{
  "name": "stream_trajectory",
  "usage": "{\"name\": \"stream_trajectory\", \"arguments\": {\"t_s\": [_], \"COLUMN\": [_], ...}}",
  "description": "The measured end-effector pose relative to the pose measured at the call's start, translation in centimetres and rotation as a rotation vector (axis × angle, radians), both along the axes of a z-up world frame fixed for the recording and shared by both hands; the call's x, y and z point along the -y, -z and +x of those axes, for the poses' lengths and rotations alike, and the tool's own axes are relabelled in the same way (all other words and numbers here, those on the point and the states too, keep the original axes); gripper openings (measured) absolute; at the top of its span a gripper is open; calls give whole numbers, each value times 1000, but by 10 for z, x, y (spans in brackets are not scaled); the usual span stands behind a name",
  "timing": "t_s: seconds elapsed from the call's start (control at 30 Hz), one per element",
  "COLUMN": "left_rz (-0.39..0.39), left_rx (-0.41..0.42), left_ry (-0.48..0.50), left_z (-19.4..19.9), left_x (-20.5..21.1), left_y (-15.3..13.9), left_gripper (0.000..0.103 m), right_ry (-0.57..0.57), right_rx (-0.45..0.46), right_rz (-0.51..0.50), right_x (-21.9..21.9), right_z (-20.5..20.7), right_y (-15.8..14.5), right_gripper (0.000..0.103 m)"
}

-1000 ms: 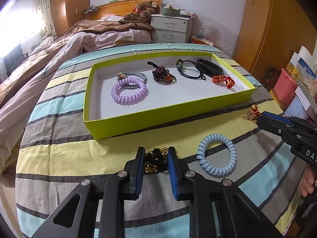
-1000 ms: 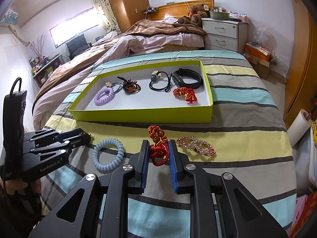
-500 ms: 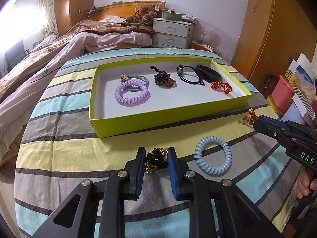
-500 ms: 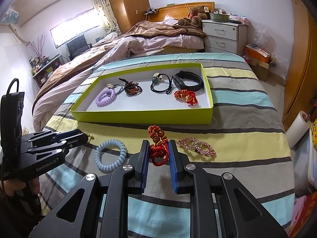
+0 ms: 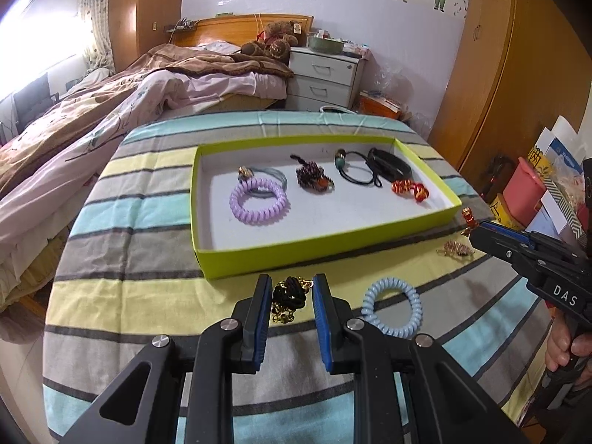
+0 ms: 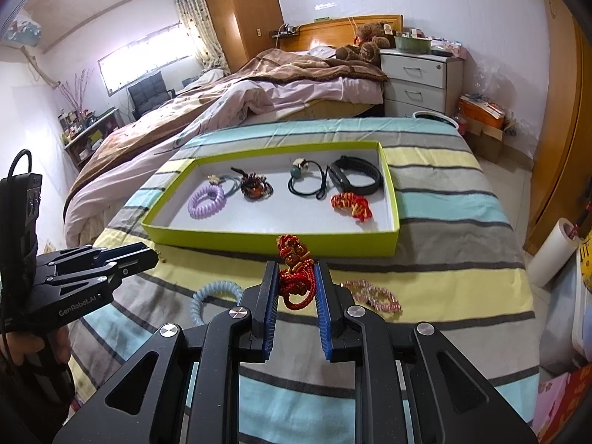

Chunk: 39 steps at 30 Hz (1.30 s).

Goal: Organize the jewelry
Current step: 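Carry the red tassel and black-and-gold ornament into the box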

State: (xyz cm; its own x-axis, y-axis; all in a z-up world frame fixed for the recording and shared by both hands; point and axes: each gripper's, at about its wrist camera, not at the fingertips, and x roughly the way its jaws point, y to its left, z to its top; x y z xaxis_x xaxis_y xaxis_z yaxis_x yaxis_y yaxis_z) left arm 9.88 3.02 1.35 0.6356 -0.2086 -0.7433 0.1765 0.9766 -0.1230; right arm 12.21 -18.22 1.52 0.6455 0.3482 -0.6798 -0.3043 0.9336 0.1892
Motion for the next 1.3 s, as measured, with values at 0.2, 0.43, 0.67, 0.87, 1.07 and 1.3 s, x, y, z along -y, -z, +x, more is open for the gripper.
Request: {"name": "stream_trajectory", "arguments": {"t_s": [0.2,0.43,0.67,0.87,1.07,1.3], "left_rz": [-10,-18,-47,-60,-46,-29], "left_rx": [18,29,5,-16,-56,-86], "left_ry": [8,21,35,54,47,31], "left_z": [15,39,65,85,95,100], "left_x": [-3,-2,5,20,25,17], "left_y": [-11,-22,-18,-7,11,21], "left_gripper": [22,22,22,22,22,23], "right_ry": [-16,-30,-39,-29,-54,-58], "right_rx": [10,1,-23,-54,-85,-108], "right_rz": [5,-8,-44,-41,-63,-104], "right_x": [-6,-17,-25,-25,-31,-34], "right_z": [14,36,64,86,96,104], "right_y": [-7,-9,-3,7,19,30], "right_gripper": [20,20,20,20,20,20]}}
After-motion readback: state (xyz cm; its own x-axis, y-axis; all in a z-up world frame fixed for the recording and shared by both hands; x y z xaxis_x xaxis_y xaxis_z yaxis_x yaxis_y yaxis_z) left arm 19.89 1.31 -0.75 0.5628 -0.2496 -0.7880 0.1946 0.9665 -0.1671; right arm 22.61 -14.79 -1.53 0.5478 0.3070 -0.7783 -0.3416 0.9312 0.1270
